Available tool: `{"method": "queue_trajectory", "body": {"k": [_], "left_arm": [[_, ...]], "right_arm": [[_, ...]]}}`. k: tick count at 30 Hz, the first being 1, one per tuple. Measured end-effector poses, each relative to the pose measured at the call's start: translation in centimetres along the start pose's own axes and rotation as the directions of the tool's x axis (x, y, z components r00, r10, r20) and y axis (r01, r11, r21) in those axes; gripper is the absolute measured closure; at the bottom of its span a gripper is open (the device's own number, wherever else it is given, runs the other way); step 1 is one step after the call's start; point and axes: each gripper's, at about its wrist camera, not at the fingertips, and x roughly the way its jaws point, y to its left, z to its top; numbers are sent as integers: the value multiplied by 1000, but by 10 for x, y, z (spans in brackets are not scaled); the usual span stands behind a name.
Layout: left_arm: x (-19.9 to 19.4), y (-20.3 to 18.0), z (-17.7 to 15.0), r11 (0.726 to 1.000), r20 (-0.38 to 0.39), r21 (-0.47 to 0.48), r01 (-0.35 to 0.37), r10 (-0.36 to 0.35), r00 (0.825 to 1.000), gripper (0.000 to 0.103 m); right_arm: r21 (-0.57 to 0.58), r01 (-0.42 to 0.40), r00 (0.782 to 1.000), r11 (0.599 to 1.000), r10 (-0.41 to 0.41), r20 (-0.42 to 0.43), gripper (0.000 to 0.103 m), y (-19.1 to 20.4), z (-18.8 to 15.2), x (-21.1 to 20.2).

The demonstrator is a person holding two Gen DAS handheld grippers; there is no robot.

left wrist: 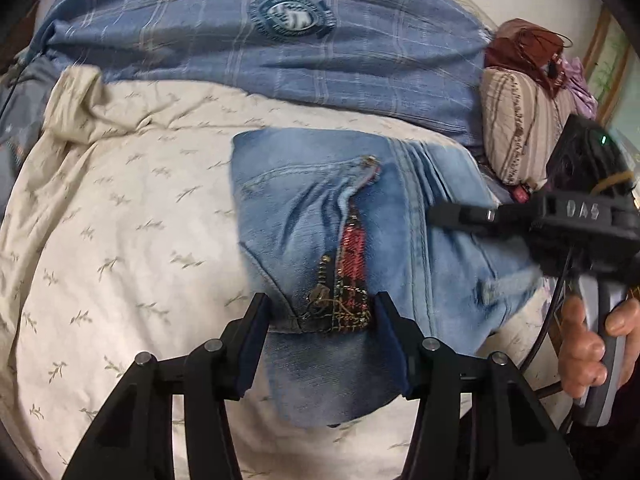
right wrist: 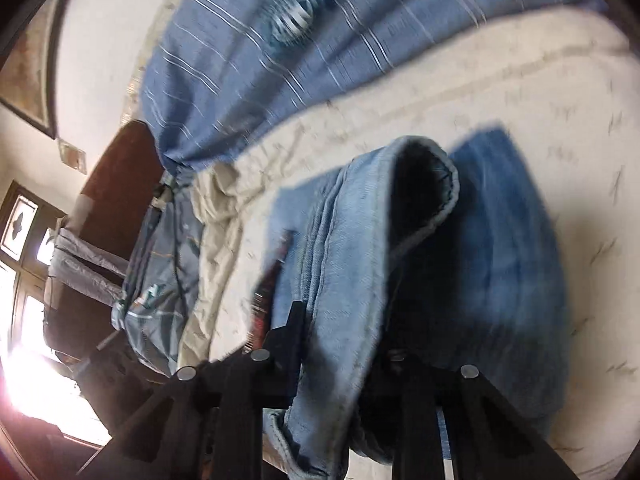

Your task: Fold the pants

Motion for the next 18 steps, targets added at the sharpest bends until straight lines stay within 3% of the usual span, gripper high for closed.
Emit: {"method": "queue_trajectory", "body": {"k": [2, 6, 8, 12, 15, 18], "left_arm": [[-3, -19, 7, 999, 14, 38, 26, -27, 1000, 59], [-2, -57, 16, 990, 33, 141, -23, 19, 999, 58], [12, -66, 17, 989, -7, 144, 40, -39, 999, 58], [42, -78, 6, 976, -51, 217, -25, 37, 998, 58], [32, -74, 8, 982, -37, 191, 3, 4, 999, 58], [9, -67, 13, 984, -12, 176, 0, 2, 1000, 58]], "right_arm": [[-34, 13, 999, 999, -11, 50, 83, 8, 9, -19], [-51, 22, 991, 998, -15, 132, 87, 3, 20, -59], [-21, 75, 983, 997, -70, 167, 87, -11, 24, -68], [42, 80, 989, 996, -85, 121, 87, -41, 18, -58], [50, -4, 994, 999, -1, 107, 83, -41, 13, -53], [2, -37, 990, 999, 37, 134, 83, -20, 22, -51]]}}
